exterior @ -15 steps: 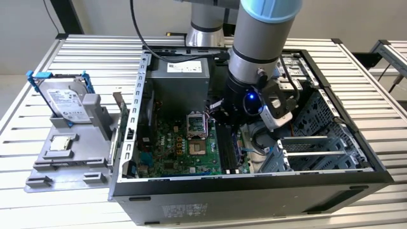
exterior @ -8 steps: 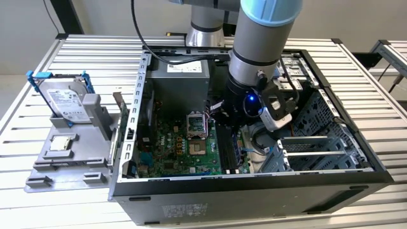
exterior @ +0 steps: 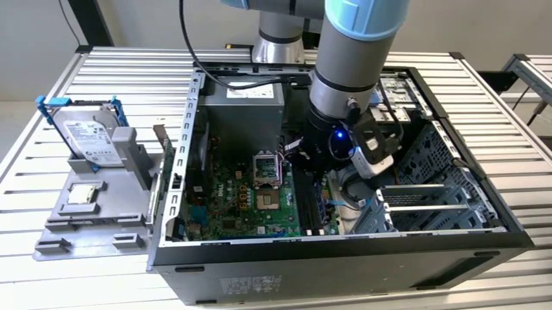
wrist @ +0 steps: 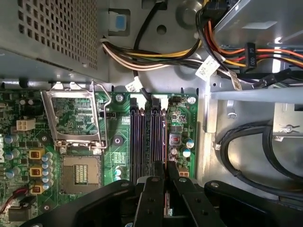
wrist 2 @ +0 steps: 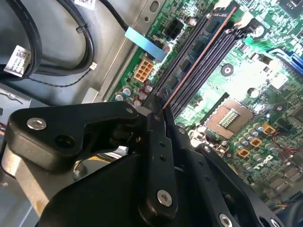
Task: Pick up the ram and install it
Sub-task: 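Insert the ram into the slot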
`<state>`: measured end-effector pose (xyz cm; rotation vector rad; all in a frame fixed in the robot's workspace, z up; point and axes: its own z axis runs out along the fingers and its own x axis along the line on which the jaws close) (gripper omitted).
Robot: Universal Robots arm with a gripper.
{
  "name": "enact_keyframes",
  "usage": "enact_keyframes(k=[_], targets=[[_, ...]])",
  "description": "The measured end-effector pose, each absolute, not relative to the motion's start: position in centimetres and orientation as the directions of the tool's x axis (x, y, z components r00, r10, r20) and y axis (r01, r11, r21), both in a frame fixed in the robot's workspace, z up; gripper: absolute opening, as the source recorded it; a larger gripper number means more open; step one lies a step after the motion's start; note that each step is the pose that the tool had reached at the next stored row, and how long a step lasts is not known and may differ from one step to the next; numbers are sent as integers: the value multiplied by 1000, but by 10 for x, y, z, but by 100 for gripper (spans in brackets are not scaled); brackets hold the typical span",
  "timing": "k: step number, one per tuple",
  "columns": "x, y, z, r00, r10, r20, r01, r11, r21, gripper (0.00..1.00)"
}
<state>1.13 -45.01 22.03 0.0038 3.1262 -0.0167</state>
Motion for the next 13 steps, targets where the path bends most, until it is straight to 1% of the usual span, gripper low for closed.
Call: enact_keyframes(k=[13], targets=[[13, -449, 214, -1000, 2, -12, 2, 1000, -11, 0]])
